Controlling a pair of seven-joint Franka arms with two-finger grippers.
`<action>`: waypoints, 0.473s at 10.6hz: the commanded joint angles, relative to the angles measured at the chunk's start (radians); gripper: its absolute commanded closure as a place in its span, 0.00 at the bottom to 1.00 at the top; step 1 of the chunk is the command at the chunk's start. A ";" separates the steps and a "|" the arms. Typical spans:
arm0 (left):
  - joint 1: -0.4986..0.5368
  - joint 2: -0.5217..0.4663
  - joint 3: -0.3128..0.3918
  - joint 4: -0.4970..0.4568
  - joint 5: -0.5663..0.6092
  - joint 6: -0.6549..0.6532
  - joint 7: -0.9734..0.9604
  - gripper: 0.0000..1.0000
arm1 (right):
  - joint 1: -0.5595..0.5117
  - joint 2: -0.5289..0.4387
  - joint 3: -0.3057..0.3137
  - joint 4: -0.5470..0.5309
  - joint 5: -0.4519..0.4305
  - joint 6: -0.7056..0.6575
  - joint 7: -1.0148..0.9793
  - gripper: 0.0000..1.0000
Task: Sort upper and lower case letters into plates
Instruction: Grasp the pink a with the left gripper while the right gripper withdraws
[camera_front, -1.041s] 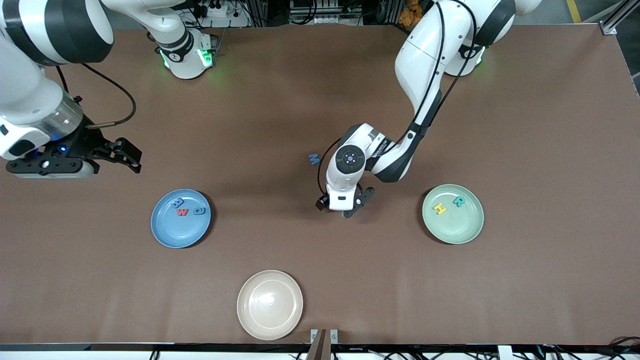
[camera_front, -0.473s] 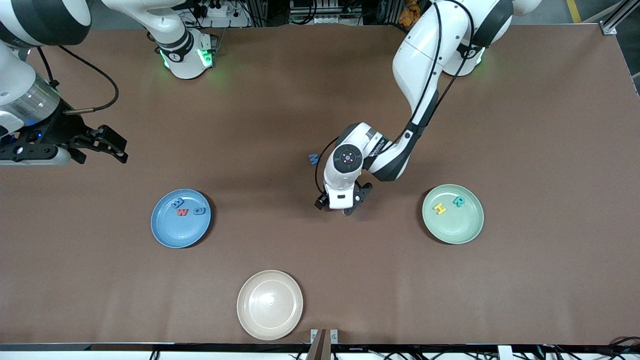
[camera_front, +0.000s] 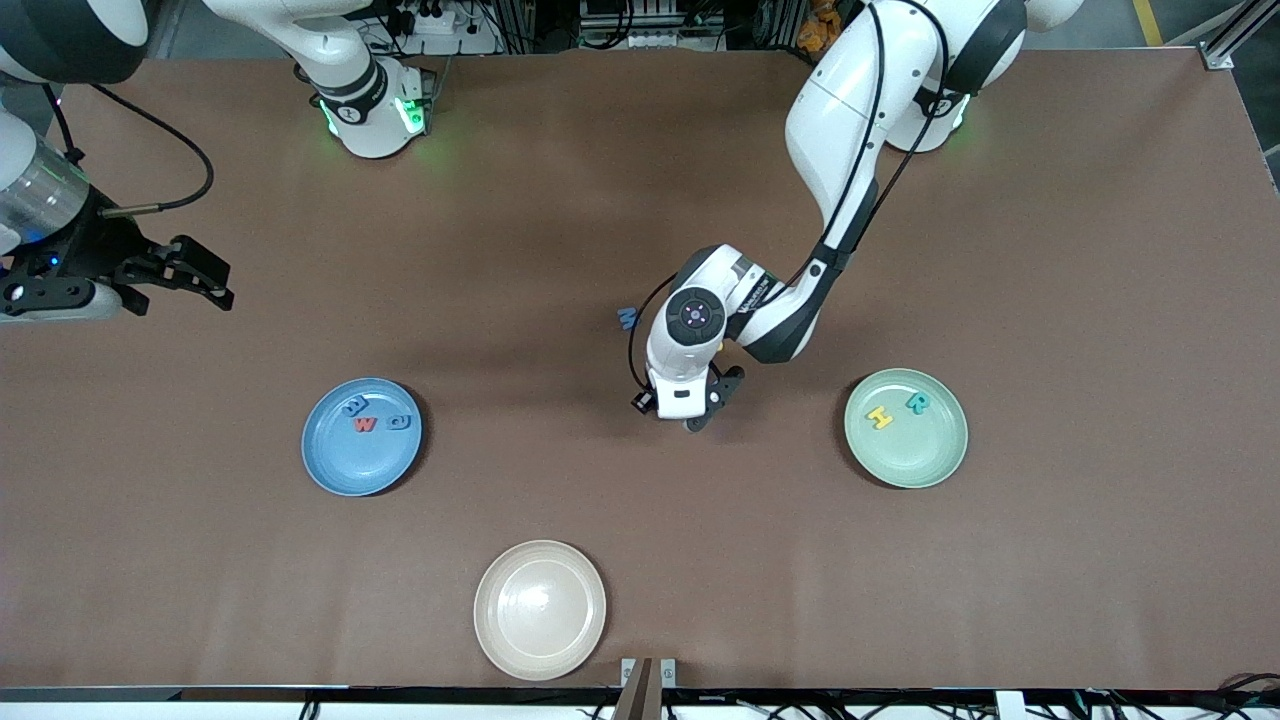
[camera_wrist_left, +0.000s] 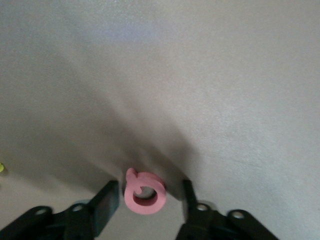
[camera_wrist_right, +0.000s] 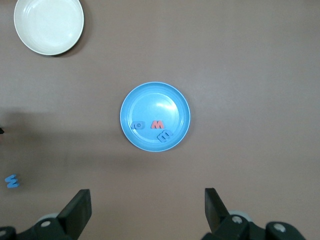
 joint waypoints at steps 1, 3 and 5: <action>-0.006 0.020 0.005 0.007 -0.026 0.003 0.007 0.62 | -0.003 0.017 0.010 0.019 0.029 -0.015 -0.024 0.00; -0.006 0.014 0.005 0.008 -0.028 0.003 0.007 0.72 | 0.024 0.066 0.014 0.052 0.035 -0.014 0.008 0.00; -0.004 0.008 0.005 0.008 -0.028 0.003 0.008 0.76 | 0.054 0.106 0.027 0.055 0.063 -0.003 0.094 0.00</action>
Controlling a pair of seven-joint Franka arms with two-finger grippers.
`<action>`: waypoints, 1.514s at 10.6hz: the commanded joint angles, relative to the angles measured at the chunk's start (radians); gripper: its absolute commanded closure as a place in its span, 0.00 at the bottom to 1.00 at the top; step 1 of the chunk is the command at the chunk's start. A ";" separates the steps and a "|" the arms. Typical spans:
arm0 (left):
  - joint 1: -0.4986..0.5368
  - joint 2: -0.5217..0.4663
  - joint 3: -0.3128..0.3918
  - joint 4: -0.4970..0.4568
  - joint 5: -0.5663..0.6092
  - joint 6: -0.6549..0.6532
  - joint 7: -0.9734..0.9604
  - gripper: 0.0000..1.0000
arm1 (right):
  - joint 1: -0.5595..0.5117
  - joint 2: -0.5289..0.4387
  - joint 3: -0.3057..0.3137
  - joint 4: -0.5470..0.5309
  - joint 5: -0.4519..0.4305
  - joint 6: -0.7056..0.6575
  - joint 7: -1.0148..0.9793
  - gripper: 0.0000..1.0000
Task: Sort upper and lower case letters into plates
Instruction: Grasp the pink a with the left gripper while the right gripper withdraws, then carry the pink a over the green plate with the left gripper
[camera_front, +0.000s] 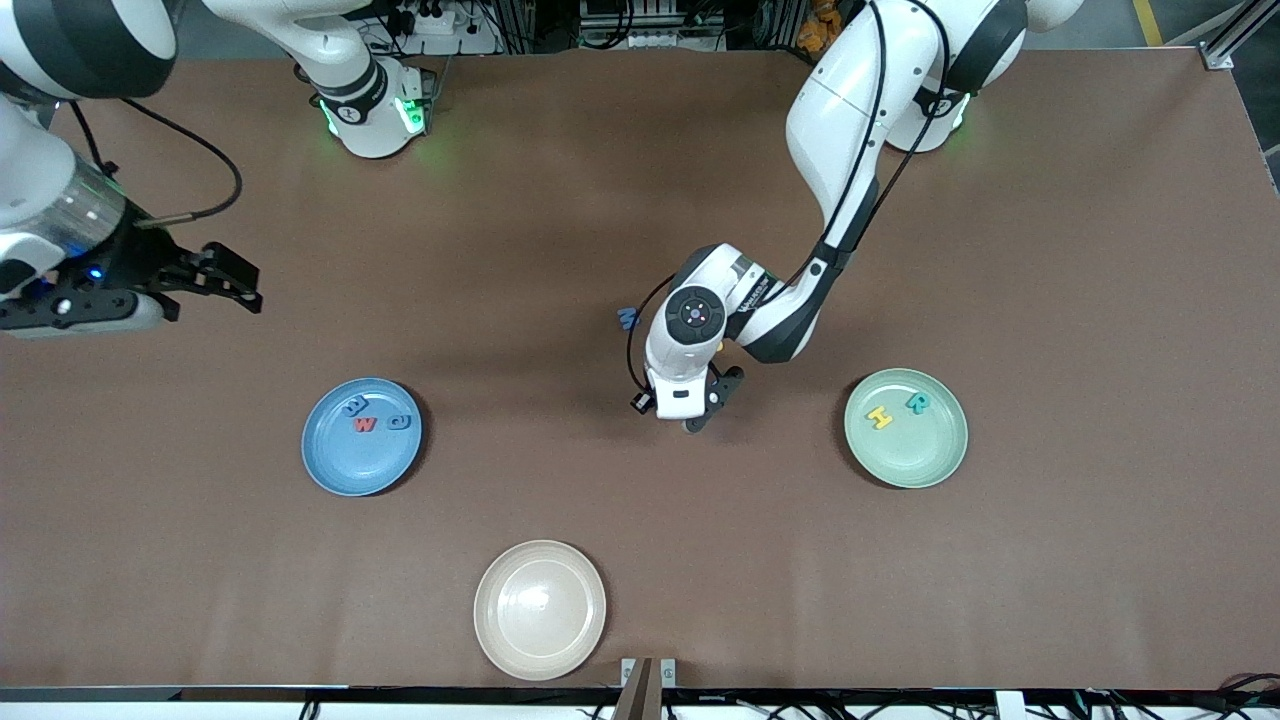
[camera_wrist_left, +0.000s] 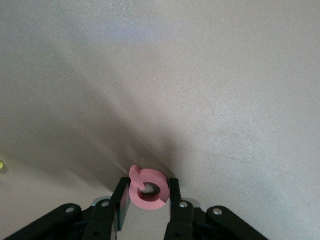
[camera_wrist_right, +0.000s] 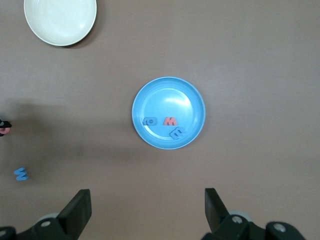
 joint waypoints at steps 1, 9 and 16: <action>0.001 0.001 0.003 0.005 -0.027 -0.002 0.008 0.76 | 0.033 0.068 0.011 0.060 0.036 -0.004 0.115 0.00; 0.191 -0.226 0.003 -0.019 -0.033 -0.348 0.330 0.77 | 0.262 0.278 0.097 0.091 0.027 0.253 0.354 0.00; 0.579 -0.398 0.008 -0.228 -0.020 -0.439 0.934 0.79 | 0.601 0.715 0.091 0.386 -0.119 0.365 0.791 0.06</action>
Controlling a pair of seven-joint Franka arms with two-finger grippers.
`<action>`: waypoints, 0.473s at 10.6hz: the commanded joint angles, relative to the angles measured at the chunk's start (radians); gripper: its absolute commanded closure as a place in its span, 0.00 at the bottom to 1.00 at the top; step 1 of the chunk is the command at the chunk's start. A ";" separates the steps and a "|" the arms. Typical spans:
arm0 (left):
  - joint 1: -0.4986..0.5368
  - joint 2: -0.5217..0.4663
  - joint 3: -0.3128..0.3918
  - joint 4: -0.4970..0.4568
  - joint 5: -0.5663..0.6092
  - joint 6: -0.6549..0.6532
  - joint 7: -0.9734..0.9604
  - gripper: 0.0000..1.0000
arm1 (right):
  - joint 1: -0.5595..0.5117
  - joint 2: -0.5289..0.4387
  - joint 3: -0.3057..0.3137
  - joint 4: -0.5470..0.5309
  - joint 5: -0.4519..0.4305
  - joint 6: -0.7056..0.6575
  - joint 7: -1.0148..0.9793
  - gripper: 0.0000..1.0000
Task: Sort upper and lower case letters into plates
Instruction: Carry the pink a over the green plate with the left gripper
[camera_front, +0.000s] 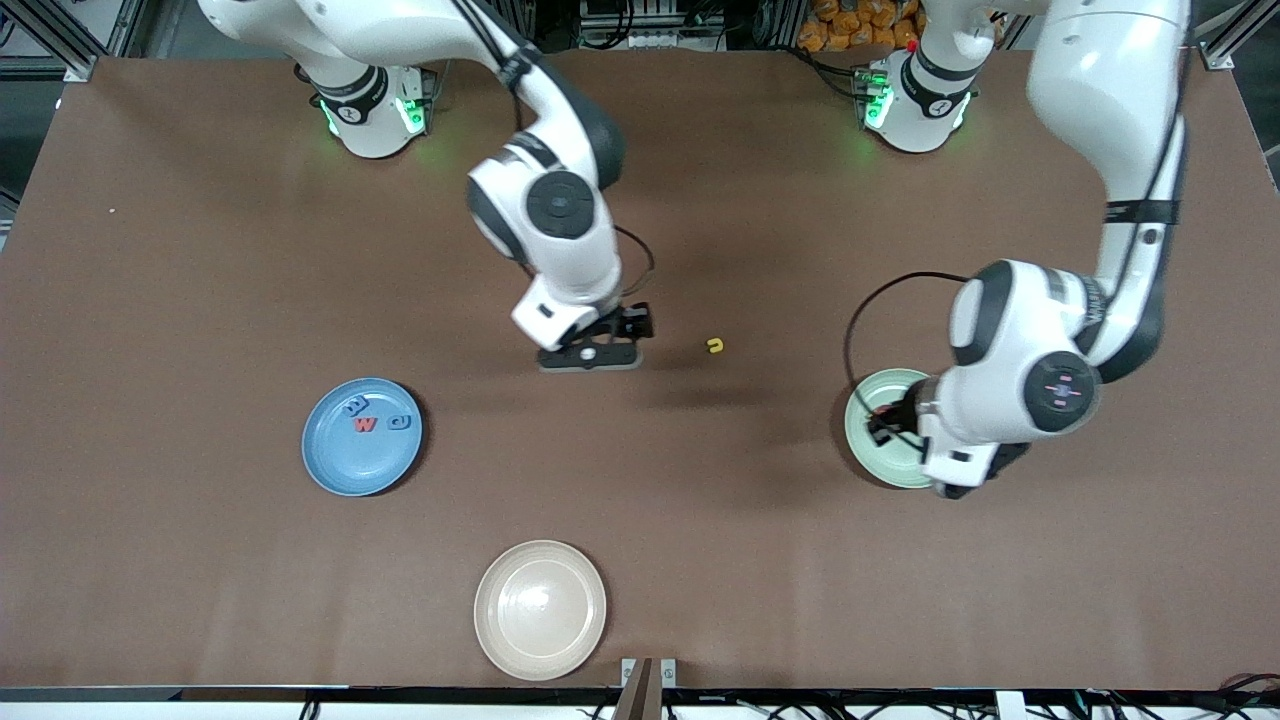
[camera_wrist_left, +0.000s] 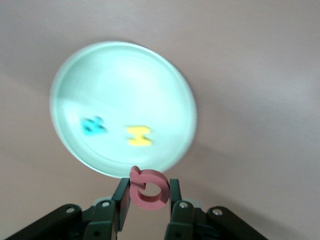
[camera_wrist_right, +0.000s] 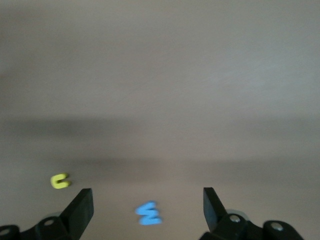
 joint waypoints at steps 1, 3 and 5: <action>0.073 -0.050 -0.006 -0.104 -0.016 0.034 0.115 0.79 | 0.079 0.191 -0.013 0.231 -0.050 -0.013 0.115 0.09; 0.082 -0.027 -0.006 -0.120 -0.017 0.098 0.121 0.79 | 0.125 0.310 -0.015 0.357 -0.091 -0.009 0.164 0.16; 0.090 -0.015 -0.006 -0.115 -0.018 0.129 0.123 0.77 | 0.153 0.374 -0.030 0.389 -0.113 0.067 0.210 0.17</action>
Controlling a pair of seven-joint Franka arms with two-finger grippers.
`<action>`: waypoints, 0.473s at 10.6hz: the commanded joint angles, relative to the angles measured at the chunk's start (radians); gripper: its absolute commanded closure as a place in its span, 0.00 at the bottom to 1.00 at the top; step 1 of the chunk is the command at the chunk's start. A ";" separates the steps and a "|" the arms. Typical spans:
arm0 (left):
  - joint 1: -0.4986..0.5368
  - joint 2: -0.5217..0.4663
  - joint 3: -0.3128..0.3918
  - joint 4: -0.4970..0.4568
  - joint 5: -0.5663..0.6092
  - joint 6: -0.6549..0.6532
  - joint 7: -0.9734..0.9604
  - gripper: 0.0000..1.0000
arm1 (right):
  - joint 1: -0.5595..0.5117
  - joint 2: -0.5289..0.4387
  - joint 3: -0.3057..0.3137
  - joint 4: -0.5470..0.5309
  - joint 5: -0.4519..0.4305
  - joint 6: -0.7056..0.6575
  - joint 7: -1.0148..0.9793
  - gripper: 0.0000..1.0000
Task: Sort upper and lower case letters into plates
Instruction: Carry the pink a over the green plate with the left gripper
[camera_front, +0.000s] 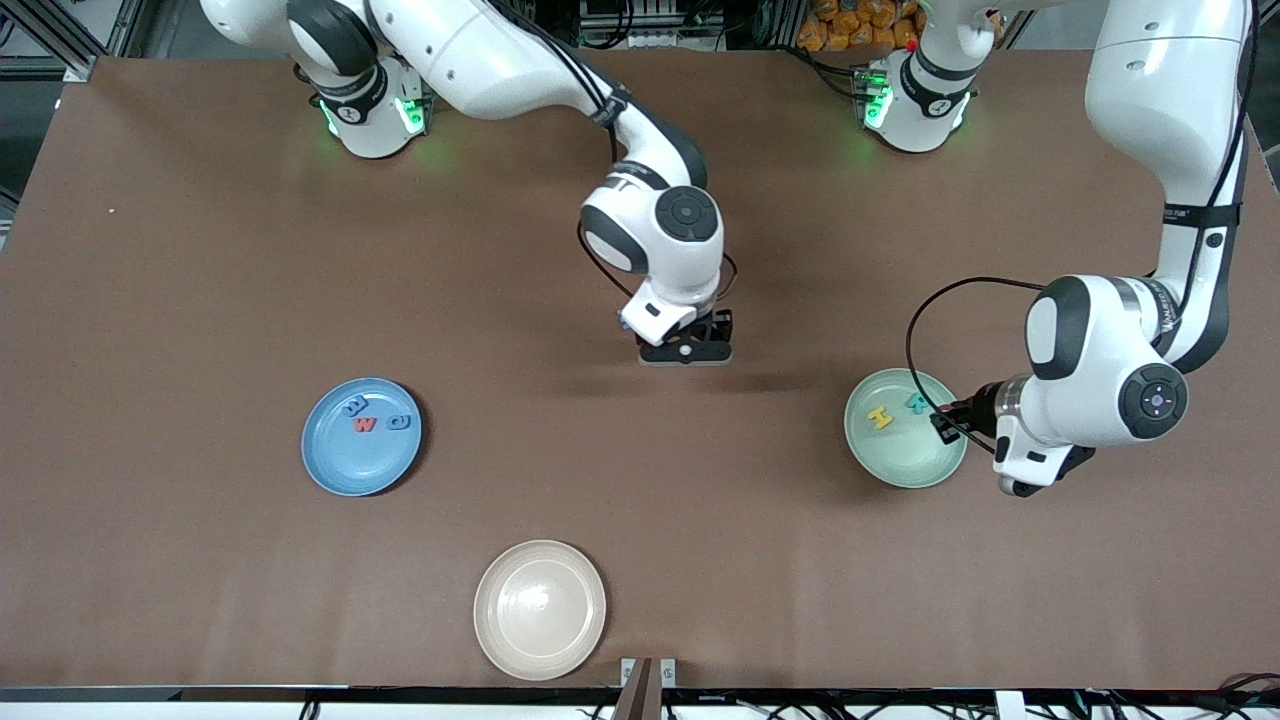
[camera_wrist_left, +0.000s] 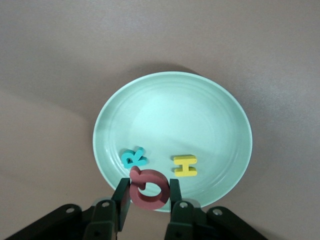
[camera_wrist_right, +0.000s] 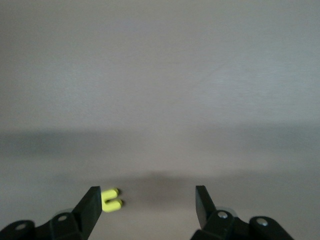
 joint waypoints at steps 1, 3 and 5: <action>0.004 0.001 -0.002 -0.013 -0.016 0.041 0.015 0.62 | 0.034 0.099 -0.031 0.102 -0.033 0.041 0.045 0.17; -0.002 0.018 -0.004 -0.011 -0.016 0.077 0.015 0.00 | 0.062 0.131 -0.034 0.134 -0.033 0.043 0.046 0.18; -0.012 0.019 -0.001 -0.011 -0.016 0.077 0.012 0.00 | 0.072 0.139 -0.032 0.140 -0.033 0.053 0.071 0.19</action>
